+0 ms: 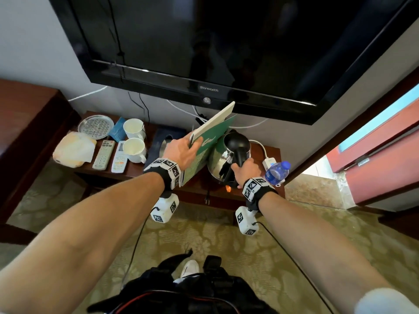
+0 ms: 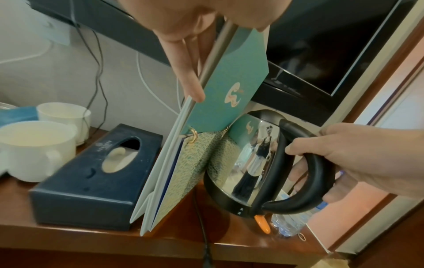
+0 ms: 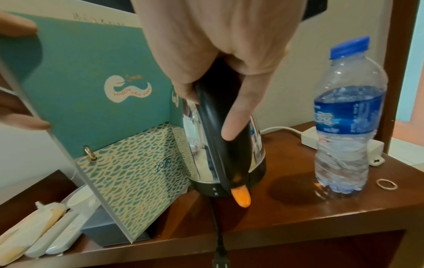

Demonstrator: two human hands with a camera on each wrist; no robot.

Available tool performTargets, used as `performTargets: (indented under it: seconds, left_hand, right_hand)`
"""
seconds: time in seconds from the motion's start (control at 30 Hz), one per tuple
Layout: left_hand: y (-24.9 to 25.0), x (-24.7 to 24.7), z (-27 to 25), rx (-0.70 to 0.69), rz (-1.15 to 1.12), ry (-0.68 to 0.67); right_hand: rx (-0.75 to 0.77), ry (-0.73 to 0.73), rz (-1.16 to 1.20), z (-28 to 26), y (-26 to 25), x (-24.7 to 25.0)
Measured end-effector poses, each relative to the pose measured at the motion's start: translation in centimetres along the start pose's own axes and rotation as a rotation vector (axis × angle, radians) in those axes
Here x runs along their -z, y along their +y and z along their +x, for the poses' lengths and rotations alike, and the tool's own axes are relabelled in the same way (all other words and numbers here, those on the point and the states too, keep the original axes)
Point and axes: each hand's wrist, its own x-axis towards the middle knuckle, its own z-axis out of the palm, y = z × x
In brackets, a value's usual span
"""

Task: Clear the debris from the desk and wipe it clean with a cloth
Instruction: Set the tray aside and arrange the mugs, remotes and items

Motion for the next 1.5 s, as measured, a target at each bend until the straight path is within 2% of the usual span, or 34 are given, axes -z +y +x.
performTargets:
  seconds: [0.4, 0.63, 0.93, 1.07, 1.5]
  left_hand:
    - [-7.8, 12.6, -6.9, 0.083, -0.064, 0.187]
    - [-14.2, 20.8, -11.9, 0.101, -0.018, 0.276]
    - [-22.3, 29.5, -17.5, 0.210, -0.102, 0.494]
    - [-25.6, 32.5, -18.8, 0.292, -0.079, 0.575]
    - [-33.2, 43.5, -20.2, 0.388, 0.011, 0.859]
  right_hand:
    - [0.231, -0.005, -0.036, -10.1, -11.6, -3.6]
    - [0.336, -0.007, -0.077, -17.9, -18.5, -7.8]
    - [0.513, -0.099, -0.084, -25.6, -27.6, -14.5]
    - [0.615, -0.161, -0.142, -28.3, -31.9, -17.2]
    - [0.929, -0.251, -0.218, -33.1, -47.3, -24.5]
